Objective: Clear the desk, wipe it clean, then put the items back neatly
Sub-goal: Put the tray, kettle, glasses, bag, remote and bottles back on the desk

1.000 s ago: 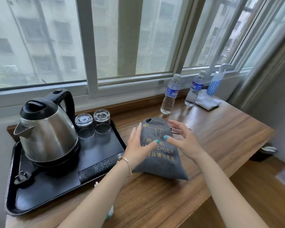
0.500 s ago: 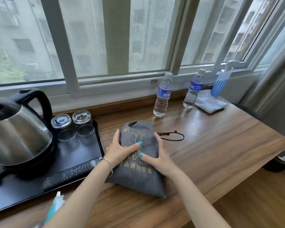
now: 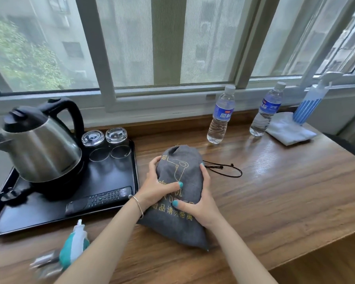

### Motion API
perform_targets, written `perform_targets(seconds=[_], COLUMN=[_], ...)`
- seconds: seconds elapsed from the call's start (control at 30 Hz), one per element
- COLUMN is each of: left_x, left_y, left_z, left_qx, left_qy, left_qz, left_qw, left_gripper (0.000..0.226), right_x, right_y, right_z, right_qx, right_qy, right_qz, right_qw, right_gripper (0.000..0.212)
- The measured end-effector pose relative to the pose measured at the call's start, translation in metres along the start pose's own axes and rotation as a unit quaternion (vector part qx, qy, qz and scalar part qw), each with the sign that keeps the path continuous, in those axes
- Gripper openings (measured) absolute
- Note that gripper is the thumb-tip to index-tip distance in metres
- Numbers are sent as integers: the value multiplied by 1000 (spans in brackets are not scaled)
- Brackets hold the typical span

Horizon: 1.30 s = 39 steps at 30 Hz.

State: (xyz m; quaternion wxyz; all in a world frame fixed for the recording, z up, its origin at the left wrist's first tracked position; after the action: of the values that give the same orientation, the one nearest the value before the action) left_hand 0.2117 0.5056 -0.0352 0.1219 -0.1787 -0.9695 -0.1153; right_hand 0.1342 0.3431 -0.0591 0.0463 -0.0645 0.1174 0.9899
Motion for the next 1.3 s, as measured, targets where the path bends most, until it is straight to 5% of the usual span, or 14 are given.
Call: perform_targets(seconds=[0.2,0.63,0.97,1.3], left_x=[9,33,41,41], left_y=[6,49,51,56], left_z=[7,-27,-47,-51], left_qx=[64,200,201,220], left_qy=[-43,-118,-189,-214], left_qz=[0,4,37,30], left_qw=[997,973,961,951], left_gripper=[97,119,120,122], right_x=[5,-43,-73,-58], right_y=[-4,22,32,20], right_z=[13,104,150,120], right_qx=[4,42,147,-152], right_qy=[22,73,217,40], right_qz=[-19,37,81,110], right_qw=[1000,996,962,981], right_gripper=[121,126,96,106])
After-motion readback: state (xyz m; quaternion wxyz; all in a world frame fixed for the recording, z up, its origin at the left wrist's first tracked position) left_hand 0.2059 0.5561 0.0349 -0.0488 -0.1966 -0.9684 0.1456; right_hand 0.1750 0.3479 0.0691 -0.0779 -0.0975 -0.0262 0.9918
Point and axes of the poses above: each hand's wrist, its own x-axis away from the middle knuckle, its own y-axis out of the back of the hand, z = x × y, the point moved 1 cm from there along -x, towards the middle knuckle, and after that the axes turned 7 degrees about y, right-handed, at the moved point
